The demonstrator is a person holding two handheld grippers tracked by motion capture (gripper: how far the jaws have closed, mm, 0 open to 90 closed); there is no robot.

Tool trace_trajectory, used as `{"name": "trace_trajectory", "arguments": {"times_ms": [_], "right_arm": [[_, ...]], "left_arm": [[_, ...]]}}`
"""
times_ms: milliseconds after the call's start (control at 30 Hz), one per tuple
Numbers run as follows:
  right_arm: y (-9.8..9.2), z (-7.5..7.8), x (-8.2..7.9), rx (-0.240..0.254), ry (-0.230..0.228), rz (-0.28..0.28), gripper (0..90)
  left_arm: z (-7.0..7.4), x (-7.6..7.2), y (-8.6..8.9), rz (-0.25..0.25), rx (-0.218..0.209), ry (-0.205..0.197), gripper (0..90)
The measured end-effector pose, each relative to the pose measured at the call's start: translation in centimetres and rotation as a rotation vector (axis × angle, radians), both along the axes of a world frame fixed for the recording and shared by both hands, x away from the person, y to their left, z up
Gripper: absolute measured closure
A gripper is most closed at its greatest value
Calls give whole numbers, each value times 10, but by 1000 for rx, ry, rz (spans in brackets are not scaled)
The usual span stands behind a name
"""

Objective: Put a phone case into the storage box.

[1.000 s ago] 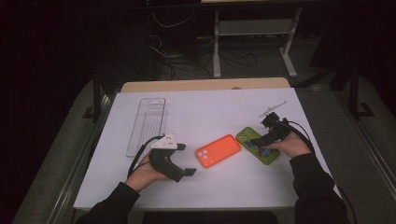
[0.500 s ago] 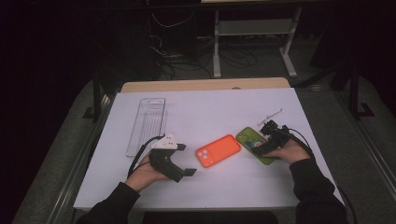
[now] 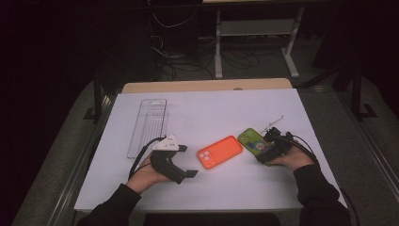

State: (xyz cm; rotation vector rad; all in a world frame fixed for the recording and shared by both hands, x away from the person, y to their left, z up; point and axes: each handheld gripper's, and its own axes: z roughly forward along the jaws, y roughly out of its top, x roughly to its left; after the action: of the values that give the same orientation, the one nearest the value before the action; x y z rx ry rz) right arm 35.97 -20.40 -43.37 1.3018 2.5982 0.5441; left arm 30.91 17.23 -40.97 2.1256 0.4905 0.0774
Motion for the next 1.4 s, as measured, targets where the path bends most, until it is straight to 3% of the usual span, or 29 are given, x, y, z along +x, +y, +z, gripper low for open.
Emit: {"name": "trace_trajectory", "arguments": {"times_ms": [100, 367, 900, 1100, 1400], "right_arm": [[-2, -3, -1, -17, 16, 5, 21], [-4, -2, -2, 7, 32, 10, 114], [-4, -2, -4, 9, 33, 7, 149], [-7, -1, -4, 27, 35, 19, 152], [-16, 7, -3, 89, 18, -27, 153]], "left_arm": [[0, 0, 0, 1, -2, 5, 0], [0, 0, 0, 1, -1, 6, 0], [-1, 0, -1, 4, -2, 2, 0], [-1, 0, -1, 7, -3, 5, 0], [-1, 0, -1, 5, -1, 3, 0]]}}
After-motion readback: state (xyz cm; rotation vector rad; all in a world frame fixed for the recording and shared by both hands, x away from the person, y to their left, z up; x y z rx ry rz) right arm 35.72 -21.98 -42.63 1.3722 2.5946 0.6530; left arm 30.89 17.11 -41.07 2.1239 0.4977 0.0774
